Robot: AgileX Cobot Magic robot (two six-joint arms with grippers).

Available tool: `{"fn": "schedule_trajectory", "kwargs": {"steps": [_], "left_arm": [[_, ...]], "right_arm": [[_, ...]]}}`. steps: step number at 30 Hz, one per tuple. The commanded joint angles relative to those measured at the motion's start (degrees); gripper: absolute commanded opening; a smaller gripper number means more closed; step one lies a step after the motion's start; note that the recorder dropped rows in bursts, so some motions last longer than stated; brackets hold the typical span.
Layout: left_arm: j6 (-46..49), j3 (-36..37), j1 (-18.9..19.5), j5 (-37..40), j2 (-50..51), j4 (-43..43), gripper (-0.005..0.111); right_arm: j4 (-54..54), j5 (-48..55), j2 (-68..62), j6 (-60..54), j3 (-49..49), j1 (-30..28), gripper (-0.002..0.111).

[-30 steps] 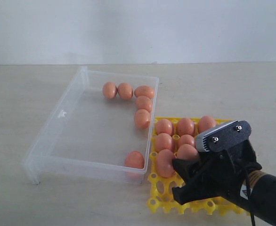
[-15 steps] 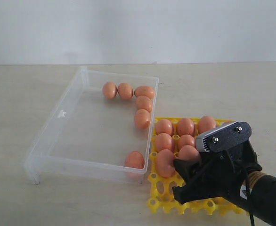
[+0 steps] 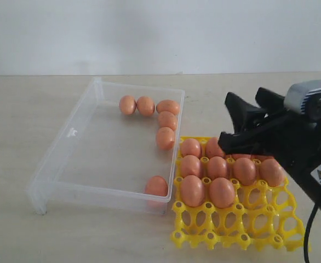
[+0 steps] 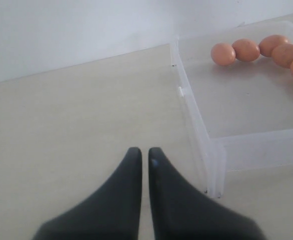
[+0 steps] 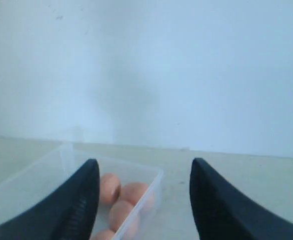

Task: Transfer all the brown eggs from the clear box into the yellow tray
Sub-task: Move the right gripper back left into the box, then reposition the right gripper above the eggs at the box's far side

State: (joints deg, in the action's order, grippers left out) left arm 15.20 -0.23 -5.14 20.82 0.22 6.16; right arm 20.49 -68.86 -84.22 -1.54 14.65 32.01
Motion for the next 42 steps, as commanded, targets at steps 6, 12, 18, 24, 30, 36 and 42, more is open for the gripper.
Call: {"fn": "schedule_trajectory", "kwargs": {"steps": [6, 12, 18, 24, 30, 36, 42], "left_arm": [[-0.61, 0.23, 0.21, -0.22, -0.22, 0.01, 0.004], [-0.61, 0.23, 0.21, -0.22, -0.22, 0.01, 0.004], [-0.61, 0.23, 0.21, -0.22, -0.22, 0.01, 0.004], [-0.61, 0.23, 0.21, -0.22, -0.22, 0.01, 0.004], [-0.61, 0.23, 0.21, -0.22, -0.22, 0.01, 0.004], [-0.61, 0.23, 0.21, -0.22, -0.22, 0.01, 0.004], [-0.61, 0.23, 0.21, -0.22, -0.22, 0.01, 0.004]], "right_arm": [[-18.37, 9.03, 2.96, -0.13, 2.52, -0.08, 0.011], [-20.99, 34.41, 2.32, 3.98, 23.43, -0.08, 0.000], [-25.38, 87.61, -11.33, 3.06, 50.30, 2.33, 0.000], [-25.48, 107.38, -22.70, -2.31, 59.46, 5.83, 0.000], [-25.63, 103.95, -25.13, -1.99, 65.54, 5.83, 0.018], [-25.78, 87.00, -26.85, -2.20, 67.34, 5.83, 0.053], [-25.69, 72.58, -34.46, 0.13, 67.34, 5.15, 0.046]]}}
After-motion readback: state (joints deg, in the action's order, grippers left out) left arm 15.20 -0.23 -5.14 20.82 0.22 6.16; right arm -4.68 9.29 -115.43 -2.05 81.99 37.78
